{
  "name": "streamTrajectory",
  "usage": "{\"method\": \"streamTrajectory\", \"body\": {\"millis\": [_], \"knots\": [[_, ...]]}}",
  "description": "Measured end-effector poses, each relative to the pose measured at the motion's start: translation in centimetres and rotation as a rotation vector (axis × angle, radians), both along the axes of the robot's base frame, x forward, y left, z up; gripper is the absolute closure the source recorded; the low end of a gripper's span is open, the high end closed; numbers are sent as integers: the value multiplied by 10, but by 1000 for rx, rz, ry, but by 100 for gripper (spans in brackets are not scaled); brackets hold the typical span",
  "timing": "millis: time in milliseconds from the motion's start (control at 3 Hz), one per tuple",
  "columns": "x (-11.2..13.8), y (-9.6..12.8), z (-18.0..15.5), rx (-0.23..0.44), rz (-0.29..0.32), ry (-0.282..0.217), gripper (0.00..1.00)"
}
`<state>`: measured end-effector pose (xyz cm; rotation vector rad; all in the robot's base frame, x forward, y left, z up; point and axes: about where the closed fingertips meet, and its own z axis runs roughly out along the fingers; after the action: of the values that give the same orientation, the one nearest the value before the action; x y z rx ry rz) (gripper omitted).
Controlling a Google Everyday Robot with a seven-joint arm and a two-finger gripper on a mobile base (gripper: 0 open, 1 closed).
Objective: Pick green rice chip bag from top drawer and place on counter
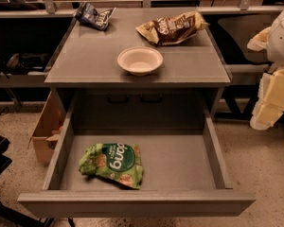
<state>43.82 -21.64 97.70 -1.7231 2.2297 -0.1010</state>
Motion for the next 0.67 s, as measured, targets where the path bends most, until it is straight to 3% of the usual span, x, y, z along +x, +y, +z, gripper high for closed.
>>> {"method": "streamTrajectory", "body": {"millis": [333,667], "knots": [[0,0,0,0,0,0,0],[9,16,3,33,33,-16,0]]}}
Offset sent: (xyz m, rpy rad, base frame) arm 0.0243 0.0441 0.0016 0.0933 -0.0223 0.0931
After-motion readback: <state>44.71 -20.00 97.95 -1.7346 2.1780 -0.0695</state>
